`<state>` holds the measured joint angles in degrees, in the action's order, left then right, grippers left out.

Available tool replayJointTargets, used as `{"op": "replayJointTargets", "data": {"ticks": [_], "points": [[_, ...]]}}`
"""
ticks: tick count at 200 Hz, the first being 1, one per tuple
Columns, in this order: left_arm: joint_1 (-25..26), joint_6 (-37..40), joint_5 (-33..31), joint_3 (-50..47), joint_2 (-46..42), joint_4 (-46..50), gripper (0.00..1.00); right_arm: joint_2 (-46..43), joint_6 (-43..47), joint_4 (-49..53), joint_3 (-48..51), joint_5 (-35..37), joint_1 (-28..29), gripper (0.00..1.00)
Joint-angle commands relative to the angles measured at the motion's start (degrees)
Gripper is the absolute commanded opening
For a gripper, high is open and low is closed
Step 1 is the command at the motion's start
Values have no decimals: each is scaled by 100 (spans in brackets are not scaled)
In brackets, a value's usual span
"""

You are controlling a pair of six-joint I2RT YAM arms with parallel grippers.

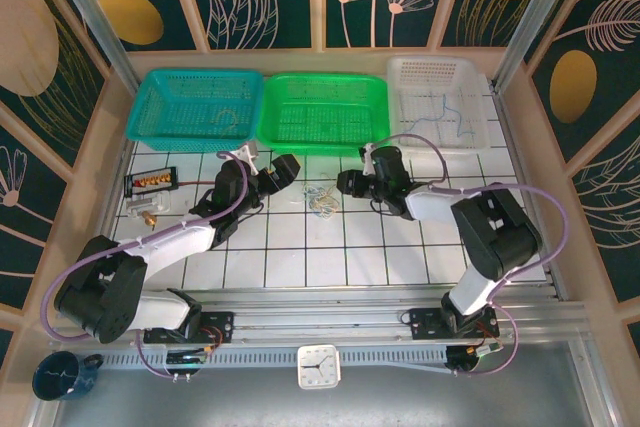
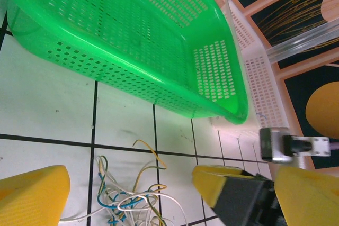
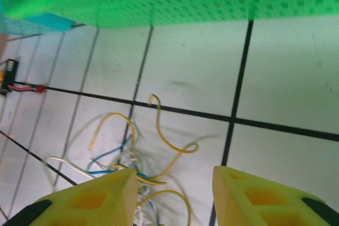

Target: Untangle the cables

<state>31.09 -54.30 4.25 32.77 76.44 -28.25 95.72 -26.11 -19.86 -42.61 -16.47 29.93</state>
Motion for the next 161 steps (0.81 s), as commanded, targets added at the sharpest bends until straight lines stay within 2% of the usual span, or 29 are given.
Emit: {"op": "replayJointTargets", "data": {"ticks": [1, 110, 161], "points": [[10, -2, 138, -5, 37, -102, 99, 256, 156, -18, -154, 56, -2, 39], [8, -26, 164, -51, -23, -146, 99, 1099, 282, 26, -813, -55, 20, 34], [8, -28, 184, -61, -13, -163, 99, 1094, 304, 59, -881, -146, 109, 32]]}}
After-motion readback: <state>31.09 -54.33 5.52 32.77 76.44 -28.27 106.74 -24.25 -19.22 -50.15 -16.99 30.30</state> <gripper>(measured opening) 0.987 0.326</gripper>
